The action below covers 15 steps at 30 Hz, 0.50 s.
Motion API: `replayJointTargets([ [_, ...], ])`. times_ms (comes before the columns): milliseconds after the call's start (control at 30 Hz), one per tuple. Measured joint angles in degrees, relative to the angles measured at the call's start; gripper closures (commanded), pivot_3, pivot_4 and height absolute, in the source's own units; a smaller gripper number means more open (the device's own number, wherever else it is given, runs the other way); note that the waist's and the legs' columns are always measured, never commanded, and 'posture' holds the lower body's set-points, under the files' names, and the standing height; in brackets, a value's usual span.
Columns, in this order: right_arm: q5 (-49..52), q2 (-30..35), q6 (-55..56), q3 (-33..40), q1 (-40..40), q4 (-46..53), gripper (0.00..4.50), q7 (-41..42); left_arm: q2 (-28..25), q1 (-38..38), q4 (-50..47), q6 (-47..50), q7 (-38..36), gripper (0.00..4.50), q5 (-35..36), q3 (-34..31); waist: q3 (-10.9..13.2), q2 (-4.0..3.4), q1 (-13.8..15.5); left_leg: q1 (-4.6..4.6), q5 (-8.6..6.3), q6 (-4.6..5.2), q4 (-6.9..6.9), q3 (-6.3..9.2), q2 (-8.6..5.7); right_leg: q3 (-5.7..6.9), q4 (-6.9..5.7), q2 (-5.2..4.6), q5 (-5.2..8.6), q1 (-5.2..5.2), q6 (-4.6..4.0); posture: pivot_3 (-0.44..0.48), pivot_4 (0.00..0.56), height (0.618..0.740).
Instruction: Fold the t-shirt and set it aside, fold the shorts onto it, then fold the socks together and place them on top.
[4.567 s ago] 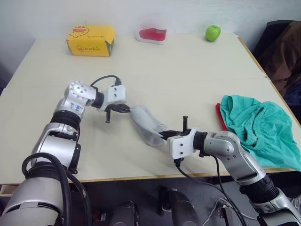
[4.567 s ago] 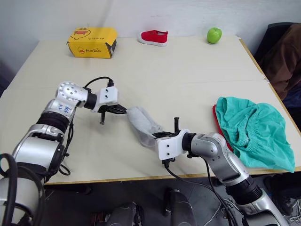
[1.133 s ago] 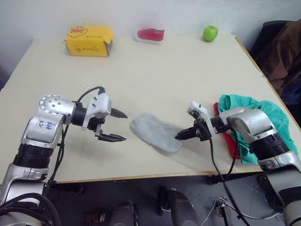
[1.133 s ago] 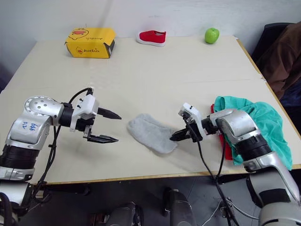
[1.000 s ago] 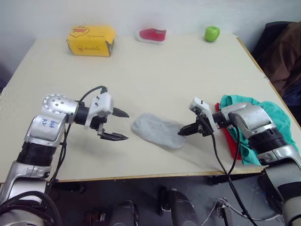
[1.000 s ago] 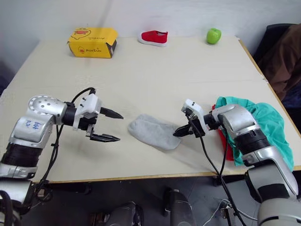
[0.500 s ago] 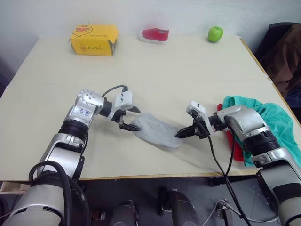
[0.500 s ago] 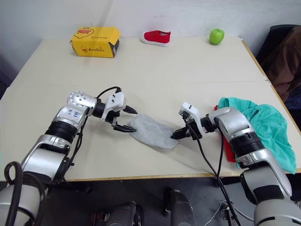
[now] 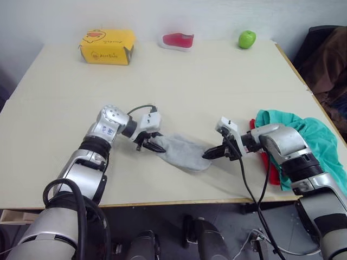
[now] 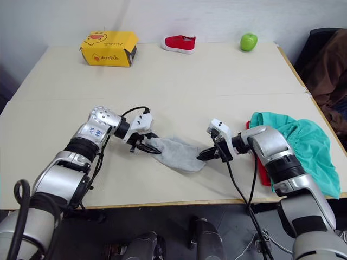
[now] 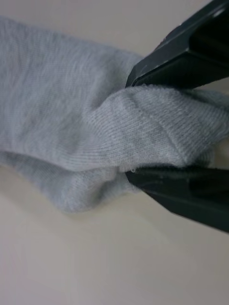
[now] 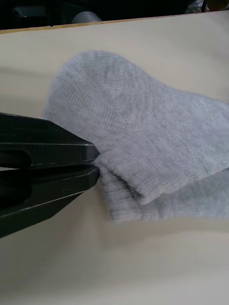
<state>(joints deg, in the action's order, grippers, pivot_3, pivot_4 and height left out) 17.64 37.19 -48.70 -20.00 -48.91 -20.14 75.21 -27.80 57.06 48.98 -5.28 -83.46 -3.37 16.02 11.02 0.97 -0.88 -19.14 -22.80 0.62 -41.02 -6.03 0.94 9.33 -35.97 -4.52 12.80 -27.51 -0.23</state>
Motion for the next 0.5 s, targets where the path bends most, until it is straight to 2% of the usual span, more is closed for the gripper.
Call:
replayJointTargets([
  [67, -0.46, -0.37, 0.77, -0.13, -1.39, -1.17, 4.50, 1.00, -3.15, -5.63, -9.58, 3.28, -1.30, 4.00, 1.53, -0.86, 0.00, 0.00, -0.47, -0.01, 0.00, -0.01, 0.00, 0.01, 0.04, 0.00, 0.01, 0.00, 0.00, -0.01, -0.01, 0.000, 0.150, 0.740],
  [133, -1.02, -1.15, 1.89, -0.23, -2.74, -2.78, 4.50, 2.02, -6.46, -12.04, -20.79, 8.96, -1.33, 4.45, 3.26, -2.00, 0.00, -0.01, -0.86, 0.02, 0.00, -0.01, 0.01, 0.01, 0.06, -0.01, 0.00, 0.01, 0.01, 0.00, -0.01, 0.000, 0.150, 0.740],
  [333, -2.96, -3.45, 5.40, -2.70, -4.45, -7.07, 4.50, 6.72, -11.66, -26.44, -47.95, 29.34, 4.77, 4.49, 6.15, -4.45, 0.01, -0.03, -0.50, -0.02, -0.01, 0.00, -0.01, 0.08, 0.02, -0.05, 0.05, -0.03, 0.01, 0.04, -0.02, 0.000, 0.150, 0.740],
  [500, -5.73, -5.42, 8.68, -4.23, -7.06, -11.82, 4.50, 8.84, -12.02, -30.74, -56.57, 38.42, 11.19, 4.49, 7.41, -5.33, 0.01, -0.03, 0.15, 0.01, -0.01, 0.00, -0.02, 0.12, 0.02, -0.06, 0.06, -0.04, 0.01, 0.09, -0.02, 0.000, 0.150, 0.740],
])
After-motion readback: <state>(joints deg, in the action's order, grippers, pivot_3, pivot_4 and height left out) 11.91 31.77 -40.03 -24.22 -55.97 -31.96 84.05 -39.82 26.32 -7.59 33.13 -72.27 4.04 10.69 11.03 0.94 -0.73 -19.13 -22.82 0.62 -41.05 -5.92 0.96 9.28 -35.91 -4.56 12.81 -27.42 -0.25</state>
